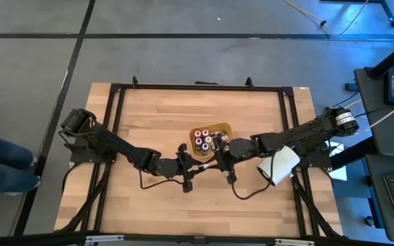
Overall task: Pick & Place food coloring
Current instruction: Put the small black food coloring bottle into the yellow bin
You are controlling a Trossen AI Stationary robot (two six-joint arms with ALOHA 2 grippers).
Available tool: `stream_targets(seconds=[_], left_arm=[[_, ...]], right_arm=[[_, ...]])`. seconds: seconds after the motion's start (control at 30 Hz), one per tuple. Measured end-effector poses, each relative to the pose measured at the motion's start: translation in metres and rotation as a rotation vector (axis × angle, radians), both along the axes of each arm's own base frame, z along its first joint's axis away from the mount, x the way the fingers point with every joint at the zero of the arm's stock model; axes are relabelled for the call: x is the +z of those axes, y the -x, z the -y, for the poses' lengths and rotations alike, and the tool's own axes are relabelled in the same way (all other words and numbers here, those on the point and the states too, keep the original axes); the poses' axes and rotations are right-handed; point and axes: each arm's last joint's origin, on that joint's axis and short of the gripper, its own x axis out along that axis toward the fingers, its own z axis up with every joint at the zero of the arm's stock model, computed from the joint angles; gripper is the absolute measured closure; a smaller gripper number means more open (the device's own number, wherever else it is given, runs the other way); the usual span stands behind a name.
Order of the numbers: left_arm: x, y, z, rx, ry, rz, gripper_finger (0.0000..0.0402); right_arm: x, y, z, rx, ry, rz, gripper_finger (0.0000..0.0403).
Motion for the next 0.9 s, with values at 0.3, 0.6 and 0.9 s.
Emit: stream_targets(seconds=[0.3,0.6,0.9], left_arm=[[-0.005,0.003,0.002,-0.024,-0.029,-0.057,0.0224],[-0.019,0.013,0.008,-0.077,-0.002,-0.229,0.0188],[-0.03,0.021,0.007,-0.129,0.009,-0.369,0.0193]], right_arm=[[-0.006,0.003,0.002,-0.06,0.031,-0.064,0.0344],[-0.024,0.016,0.023,-0.276,0.119,-0.297,0.0337],[-0.034,0.026,0.065,-0.527,0.107,-0.469,0.0334]])
